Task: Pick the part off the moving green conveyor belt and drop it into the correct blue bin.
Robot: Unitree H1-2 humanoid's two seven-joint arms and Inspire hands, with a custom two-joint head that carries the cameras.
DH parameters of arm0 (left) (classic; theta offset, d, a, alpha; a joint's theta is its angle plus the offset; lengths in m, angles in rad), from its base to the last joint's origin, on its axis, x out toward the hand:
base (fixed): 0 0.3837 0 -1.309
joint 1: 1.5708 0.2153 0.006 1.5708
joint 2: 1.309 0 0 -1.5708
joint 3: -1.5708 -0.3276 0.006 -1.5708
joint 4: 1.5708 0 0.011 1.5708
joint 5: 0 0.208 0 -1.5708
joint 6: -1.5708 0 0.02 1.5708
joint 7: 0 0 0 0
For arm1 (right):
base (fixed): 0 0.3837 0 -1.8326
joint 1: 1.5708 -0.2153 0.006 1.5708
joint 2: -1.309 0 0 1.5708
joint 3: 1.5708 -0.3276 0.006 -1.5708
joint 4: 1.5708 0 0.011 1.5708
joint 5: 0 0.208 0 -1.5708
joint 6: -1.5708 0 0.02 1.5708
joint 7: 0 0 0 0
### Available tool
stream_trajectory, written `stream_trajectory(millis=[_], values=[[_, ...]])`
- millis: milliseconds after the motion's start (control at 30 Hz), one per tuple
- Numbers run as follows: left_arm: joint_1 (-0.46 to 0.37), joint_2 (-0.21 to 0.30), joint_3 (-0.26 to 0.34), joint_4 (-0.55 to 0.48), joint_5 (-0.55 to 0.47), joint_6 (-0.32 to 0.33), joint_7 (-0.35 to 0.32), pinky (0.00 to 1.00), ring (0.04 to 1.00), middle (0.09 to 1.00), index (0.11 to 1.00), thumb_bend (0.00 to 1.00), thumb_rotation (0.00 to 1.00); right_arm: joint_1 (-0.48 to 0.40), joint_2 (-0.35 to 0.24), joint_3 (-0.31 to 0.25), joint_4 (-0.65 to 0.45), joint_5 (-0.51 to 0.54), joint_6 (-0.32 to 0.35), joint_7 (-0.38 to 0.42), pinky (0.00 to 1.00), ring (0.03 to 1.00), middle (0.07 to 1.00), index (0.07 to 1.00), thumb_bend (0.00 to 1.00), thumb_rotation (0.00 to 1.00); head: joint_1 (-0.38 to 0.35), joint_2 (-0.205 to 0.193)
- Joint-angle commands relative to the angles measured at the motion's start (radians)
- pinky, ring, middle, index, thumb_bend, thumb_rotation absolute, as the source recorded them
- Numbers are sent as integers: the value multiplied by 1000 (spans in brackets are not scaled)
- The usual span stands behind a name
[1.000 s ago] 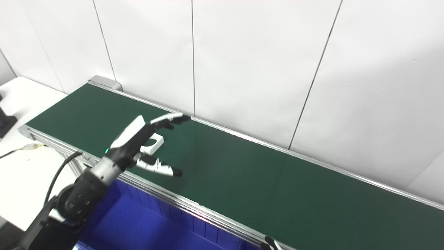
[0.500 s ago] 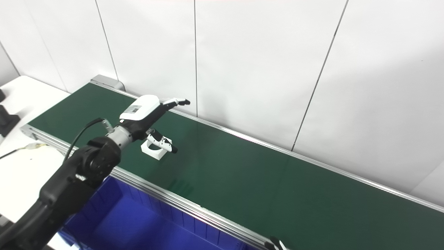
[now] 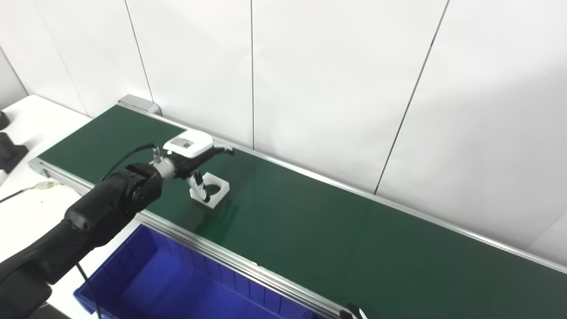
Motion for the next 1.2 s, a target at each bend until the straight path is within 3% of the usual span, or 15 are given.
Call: stream_trajectory(millis=[0,433,600,900,1167], values=[[-57,48,-6,9,13,-27,25,700,804,858,838,838,0,0,6,2,-32,3,-45,1,715,802,843,900,493,716,-1,1],[-106,46,-98,158,51,-77,61,709,801,861,836,843,0,15,11,7,-52,-4,-37,0,709,801,844,903,491,725,-12,7],[-123,30,-140,186,78,-65,52,714,809,856,851,833,0,18,15,10,-53,-8,-43,-4,710,801,843,902,498,733,-16,6],[-145,1,-190,243,91,-65,94,695,774,819,826,839,0,24,26,15,-54,-12,-47,-9,708,798,840,901,494,722,-23,8],[-146,-42,-208,294,50,-107,127,669,754,814,799,824,0,31,37,18,-60,-12,-45,-8,706,798,845,909,491,730,-36,10]])
